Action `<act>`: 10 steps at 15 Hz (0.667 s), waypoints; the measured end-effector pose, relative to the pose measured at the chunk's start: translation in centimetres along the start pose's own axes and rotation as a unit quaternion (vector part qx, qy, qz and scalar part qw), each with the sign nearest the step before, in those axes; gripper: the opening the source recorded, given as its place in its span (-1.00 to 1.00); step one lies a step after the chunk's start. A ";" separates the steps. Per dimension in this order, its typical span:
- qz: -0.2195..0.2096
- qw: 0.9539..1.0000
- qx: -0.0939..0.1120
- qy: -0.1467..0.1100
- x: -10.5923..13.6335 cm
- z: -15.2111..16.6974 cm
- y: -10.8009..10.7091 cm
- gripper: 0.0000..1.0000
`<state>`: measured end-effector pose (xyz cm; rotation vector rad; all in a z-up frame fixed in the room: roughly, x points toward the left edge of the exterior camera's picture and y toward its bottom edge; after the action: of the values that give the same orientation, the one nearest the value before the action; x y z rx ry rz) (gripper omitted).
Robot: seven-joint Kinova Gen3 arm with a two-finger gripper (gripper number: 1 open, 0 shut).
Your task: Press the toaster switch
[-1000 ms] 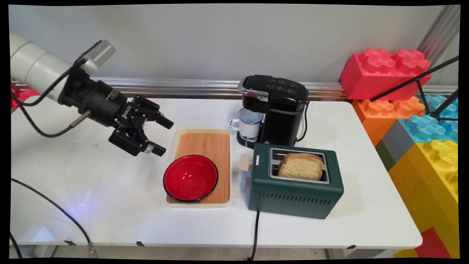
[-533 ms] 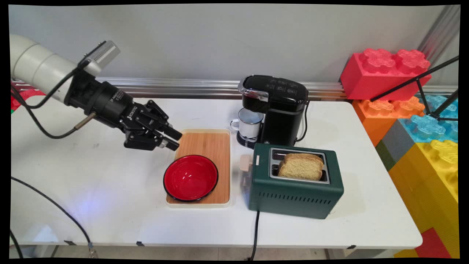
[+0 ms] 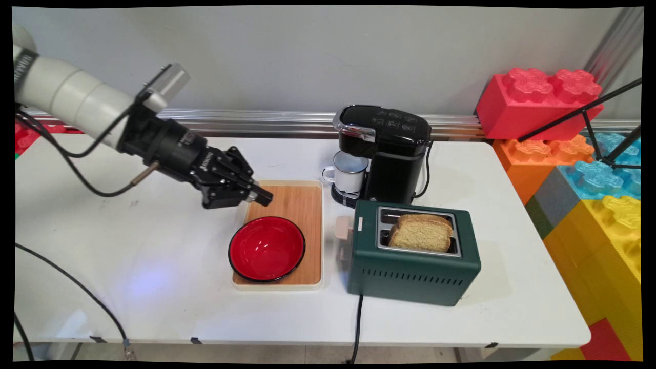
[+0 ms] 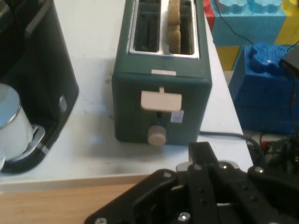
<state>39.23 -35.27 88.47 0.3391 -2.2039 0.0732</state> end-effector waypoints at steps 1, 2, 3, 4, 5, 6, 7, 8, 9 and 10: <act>0.000 1.000 0.000 0.002 0.1 0.7 -0.2 -1.00; -0.001 1.000 0.000 0.003 0.2 1.1 -0.3 -1.00; -0.002 1.000 0.000 0.005 0.3 1.8 -0.4 -1.00; -0.003 1.000 0.000 0.008 0.4 2.7 -0.6 -1.00; -0.003 1.000 0.001 0.011 0.6 3.5 -0.7 -1.00; -0.005 1.000 0.001 0.012 0.6 4.2 -0.8 -1.00; -0.006 1.000 0.001 0.013 0.7 4.7 -0.9 -1.00; -0.008 1.000 0.000 0.014 0.7 5.4 -1.0 -1.00; -0.011 1.000 -0.001 0.016 0.8 6.1 -1.1 -1.00; -0.013 1.000 -0.002 0.016 1.0 7.0 -1.2 -1.00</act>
<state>33.62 -37.84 84.88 0.3621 -2.1666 0.0590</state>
